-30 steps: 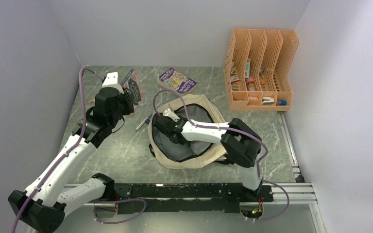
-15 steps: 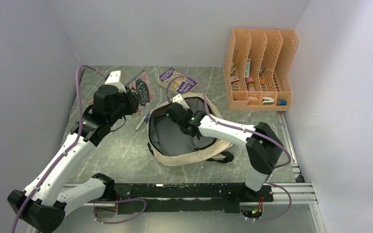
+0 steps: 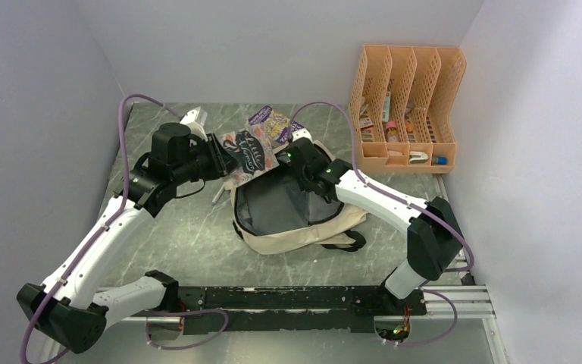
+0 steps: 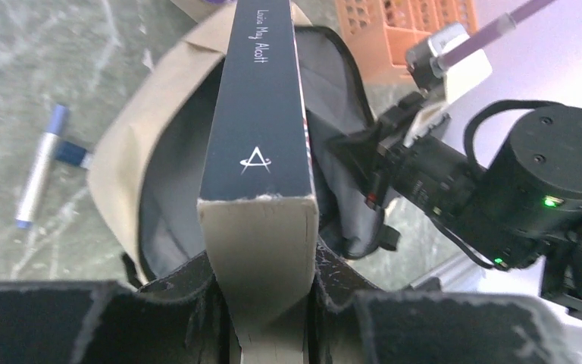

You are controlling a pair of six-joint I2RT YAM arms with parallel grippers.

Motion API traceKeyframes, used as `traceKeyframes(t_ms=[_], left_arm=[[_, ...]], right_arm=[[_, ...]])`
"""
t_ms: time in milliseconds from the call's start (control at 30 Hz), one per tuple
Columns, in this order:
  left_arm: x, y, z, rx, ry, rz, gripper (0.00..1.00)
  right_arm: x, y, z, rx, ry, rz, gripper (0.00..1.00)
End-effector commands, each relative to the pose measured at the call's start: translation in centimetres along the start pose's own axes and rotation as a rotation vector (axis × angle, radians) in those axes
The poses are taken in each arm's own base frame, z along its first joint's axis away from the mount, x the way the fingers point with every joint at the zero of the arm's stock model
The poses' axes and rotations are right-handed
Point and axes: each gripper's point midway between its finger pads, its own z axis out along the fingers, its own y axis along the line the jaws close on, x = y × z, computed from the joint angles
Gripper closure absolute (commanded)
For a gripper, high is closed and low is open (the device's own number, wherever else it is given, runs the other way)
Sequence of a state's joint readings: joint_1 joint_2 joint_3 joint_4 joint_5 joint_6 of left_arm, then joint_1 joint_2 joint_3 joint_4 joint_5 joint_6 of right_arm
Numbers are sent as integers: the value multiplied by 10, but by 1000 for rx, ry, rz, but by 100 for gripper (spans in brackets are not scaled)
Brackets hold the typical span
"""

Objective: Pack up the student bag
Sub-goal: Place the book in the student bag.

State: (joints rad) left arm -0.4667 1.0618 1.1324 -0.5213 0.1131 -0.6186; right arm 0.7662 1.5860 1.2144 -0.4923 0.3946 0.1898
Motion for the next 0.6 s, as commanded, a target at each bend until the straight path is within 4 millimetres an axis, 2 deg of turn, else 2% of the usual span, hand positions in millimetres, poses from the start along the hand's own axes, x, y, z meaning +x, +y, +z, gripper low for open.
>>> traceKeyframes(t_ms=[0, 67, 300, 567], left_arm=[[0, -41, -9, 180, 47, -99, 95], [4, -43, -9, 197, 67, -112, 95], [20, -30, -3, 128, 140, -144, 95], [44, -24, 13, 140, 222, -202, 95]], right_arm=[[-34, 5, -10, -40, -120, 90, 100], [-38, 7, -13, -56, -139, 105, 100], [-57, -2, -29, -40, -223, 206, 100], [-67, 1, -33, -66, -258, 255, 100]])
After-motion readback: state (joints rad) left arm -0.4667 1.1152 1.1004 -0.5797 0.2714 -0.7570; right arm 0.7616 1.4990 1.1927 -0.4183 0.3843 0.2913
